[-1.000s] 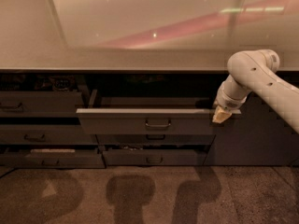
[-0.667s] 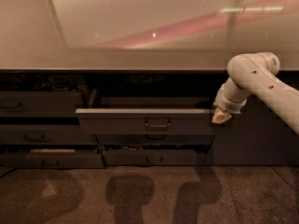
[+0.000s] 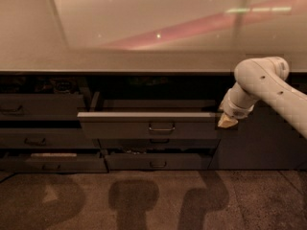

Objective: Open top drawer

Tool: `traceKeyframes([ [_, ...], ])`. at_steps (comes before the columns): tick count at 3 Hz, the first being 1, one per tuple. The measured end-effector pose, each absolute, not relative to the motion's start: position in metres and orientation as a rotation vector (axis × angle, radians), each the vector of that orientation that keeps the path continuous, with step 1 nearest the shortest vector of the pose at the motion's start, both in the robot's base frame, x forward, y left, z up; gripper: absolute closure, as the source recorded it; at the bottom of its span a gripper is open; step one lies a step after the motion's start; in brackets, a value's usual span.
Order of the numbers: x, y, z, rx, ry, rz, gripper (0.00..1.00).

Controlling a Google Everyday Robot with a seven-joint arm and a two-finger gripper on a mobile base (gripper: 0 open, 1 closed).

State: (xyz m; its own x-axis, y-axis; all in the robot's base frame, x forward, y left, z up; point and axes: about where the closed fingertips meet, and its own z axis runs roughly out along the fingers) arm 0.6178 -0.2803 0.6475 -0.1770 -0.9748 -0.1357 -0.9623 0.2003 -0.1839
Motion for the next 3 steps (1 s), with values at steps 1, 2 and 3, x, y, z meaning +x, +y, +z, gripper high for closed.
traceKeyframes([
  [1, 0.615, -0.279, 0.656, -1.852, 2.224, -0.116, 1.0],
  [2, 0.606, -0.28, 0.65, -1.86, 2.221, -0.109, 1.0],
  [3, 0.601, -0.28, 0.648, -1.864, 2.22, -0.107, 1.0],
])
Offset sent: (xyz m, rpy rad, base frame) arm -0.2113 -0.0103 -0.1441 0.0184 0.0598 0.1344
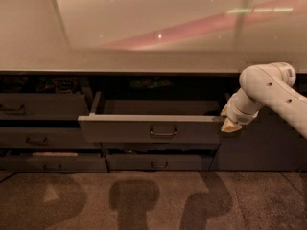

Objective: Open top drawer

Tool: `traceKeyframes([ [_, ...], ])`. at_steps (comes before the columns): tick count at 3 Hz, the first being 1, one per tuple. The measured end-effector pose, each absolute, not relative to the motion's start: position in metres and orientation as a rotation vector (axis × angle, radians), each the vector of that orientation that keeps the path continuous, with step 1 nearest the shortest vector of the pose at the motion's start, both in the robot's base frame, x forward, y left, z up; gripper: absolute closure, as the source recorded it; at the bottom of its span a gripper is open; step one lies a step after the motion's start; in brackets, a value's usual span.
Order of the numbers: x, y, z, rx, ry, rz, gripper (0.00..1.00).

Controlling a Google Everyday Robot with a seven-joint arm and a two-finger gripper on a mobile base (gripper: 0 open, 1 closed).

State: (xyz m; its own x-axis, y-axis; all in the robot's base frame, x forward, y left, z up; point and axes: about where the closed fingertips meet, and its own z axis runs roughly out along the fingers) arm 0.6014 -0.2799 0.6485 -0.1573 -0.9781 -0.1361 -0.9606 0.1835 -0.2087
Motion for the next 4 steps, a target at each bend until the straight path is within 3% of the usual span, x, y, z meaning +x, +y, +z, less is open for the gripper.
traceKeyframes([
  [4, 0.566, -0.28, 0.636, -1.861, 2.162, -0.108, 1.0],
])
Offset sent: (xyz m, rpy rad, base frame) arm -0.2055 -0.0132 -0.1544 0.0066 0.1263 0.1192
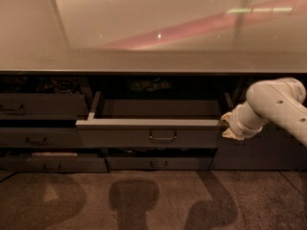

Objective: Open top drawer

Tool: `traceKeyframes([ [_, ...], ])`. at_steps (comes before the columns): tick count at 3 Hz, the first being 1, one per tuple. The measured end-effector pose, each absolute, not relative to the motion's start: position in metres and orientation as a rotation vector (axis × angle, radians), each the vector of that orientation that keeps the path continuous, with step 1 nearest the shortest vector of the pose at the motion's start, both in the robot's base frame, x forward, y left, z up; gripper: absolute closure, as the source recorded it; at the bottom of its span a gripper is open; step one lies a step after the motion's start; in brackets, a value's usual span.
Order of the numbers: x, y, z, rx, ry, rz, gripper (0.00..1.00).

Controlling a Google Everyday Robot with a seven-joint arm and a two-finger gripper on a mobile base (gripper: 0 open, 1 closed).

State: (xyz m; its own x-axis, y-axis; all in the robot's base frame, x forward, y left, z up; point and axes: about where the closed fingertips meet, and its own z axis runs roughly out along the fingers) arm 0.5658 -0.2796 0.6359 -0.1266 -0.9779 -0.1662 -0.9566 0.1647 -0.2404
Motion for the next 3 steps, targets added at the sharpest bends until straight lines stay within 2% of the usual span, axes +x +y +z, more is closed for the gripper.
traceKeyframes([
  [2, 0.5567, -0.2768, 0.6386, -1.857, 2.142, -0.114, 1.0],
  [3, 0.5567, -0.2768, 0.6386, -1.857, 2.142, -0.114, 0.81],
])
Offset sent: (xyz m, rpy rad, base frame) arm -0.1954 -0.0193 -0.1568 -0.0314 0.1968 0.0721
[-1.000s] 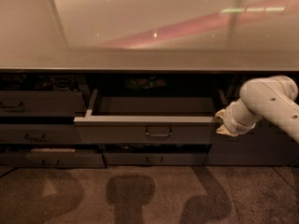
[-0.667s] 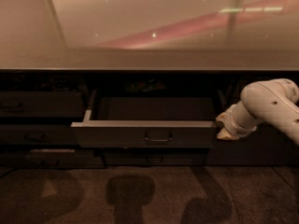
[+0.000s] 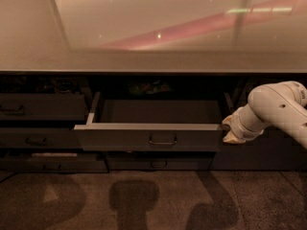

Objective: Open top drawer

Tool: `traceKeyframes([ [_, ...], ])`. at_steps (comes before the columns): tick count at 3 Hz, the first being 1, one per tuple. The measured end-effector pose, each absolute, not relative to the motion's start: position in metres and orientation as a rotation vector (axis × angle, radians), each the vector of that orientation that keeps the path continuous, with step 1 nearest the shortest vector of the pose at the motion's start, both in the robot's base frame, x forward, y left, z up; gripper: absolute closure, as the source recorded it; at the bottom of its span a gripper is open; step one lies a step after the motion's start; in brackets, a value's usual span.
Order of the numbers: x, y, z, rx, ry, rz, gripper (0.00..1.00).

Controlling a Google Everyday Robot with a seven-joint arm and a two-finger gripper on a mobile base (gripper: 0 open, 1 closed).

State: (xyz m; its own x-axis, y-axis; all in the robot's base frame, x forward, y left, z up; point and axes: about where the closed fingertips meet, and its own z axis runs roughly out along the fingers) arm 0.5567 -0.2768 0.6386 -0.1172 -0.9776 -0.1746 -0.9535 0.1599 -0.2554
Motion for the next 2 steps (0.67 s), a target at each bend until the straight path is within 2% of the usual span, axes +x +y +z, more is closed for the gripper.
traceKeyframes([
  [2, 0.5567, -0.2768, 0.6385, -1.857, 2.142, -0.114, 0.36],
])
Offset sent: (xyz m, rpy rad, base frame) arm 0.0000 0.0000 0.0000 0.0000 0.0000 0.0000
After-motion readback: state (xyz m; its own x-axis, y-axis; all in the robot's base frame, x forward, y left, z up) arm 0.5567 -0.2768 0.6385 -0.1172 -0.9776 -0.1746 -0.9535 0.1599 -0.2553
